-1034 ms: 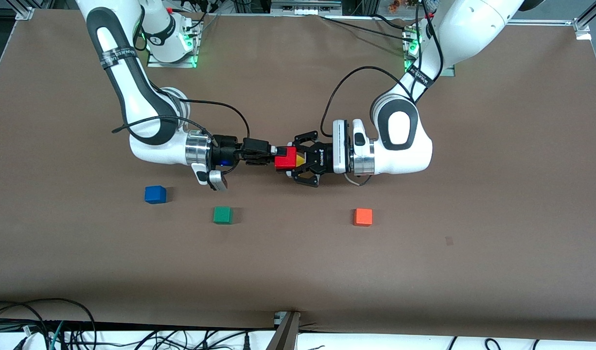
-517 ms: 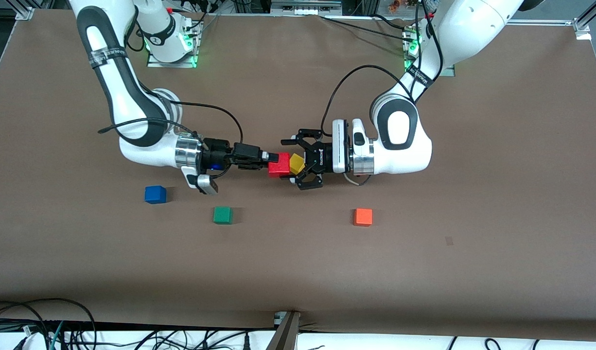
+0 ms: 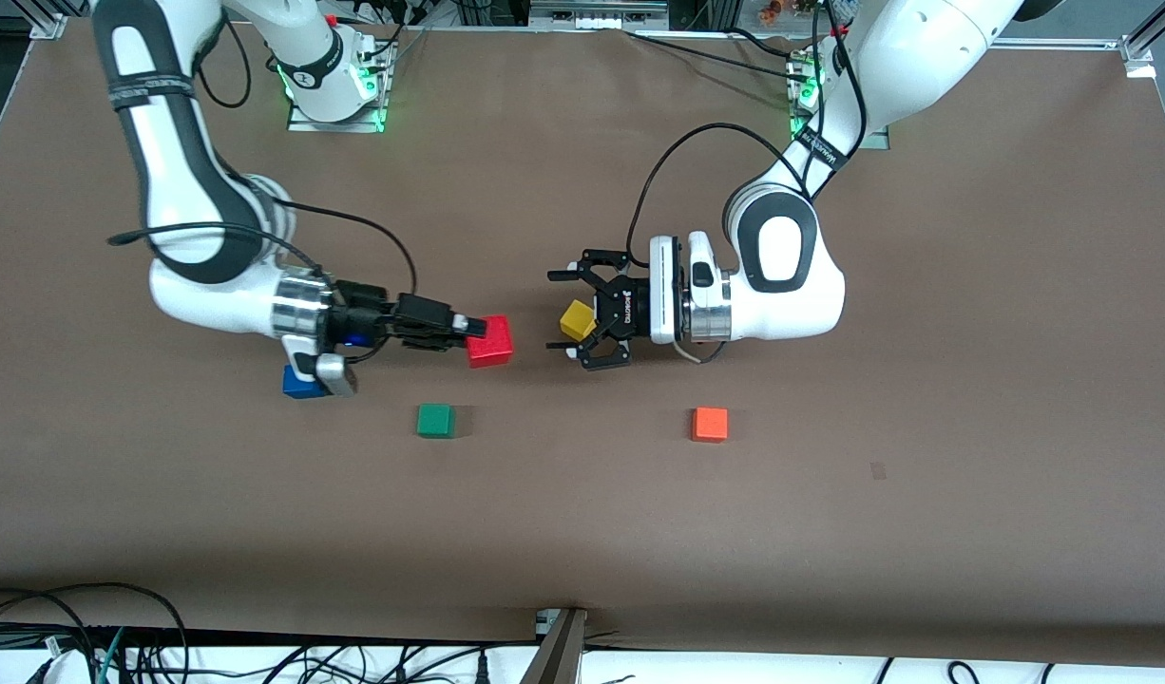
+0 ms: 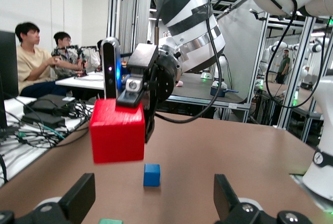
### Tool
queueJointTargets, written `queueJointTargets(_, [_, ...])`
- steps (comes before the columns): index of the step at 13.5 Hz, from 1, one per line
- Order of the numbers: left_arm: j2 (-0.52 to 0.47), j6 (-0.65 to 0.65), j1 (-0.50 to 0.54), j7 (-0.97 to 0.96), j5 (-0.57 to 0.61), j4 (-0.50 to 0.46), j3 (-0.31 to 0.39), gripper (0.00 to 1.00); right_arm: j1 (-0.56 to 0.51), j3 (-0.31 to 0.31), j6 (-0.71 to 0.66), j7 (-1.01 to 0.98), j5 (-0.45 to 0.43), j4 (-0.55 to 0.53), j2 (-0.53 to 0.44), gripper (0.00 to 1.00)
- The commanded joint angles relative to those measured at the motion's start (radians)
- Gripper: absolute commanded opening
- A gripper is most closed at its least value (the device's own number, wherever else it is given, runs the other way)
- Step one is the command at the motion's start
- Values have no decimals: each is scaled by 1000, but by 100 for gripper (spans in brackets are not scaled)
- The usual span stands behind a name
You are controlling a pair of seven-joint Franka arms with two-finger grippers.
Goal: Pass red block to right arm, stack on blue
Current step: 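Open the left gripper while the right gripper carries the cube away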
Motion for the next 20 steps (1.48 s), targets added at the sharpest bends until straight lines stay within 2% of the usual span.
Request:
queueJointTargets(1, [-20, -5, -3, -133, 82, -1, 3, 100, -1, -74, -78, 21, -62, -4, -19, 0])
queueJointTargets(4, [-34, -5, 6, -285, 223, 17, 3, 100, -1, -172, -109, 21, -209, -4, -41, 0])
queueJointTargets(8, [-41, -6, 8, -538, 404, 31, 0, 100, -1, -261, -112, 21, -507, -1, -72, 0])
queueJointTargets(12, [-41, -14, 2, -719, 496, 31, 3, 100, -1, -313, -101, 54, -803, 56, -66, 0])
queueJointTargets(15, [-41, -29, -3, -905, 579, 52, 0, 100, 1, -313, -43, 93, -987, 71, -63, 0])
queueJointTargets(17, [-41, -63, -3, -1050, 657, 75, -2, 100, 4, -313, -5, 96, -1041, 71, -58, 0])
queueJointTargets(20, [-41, -144, -4, -1343, 795, 149, 0, 100, 4, -313, 8, 96, -1075, 70, -55, 0])
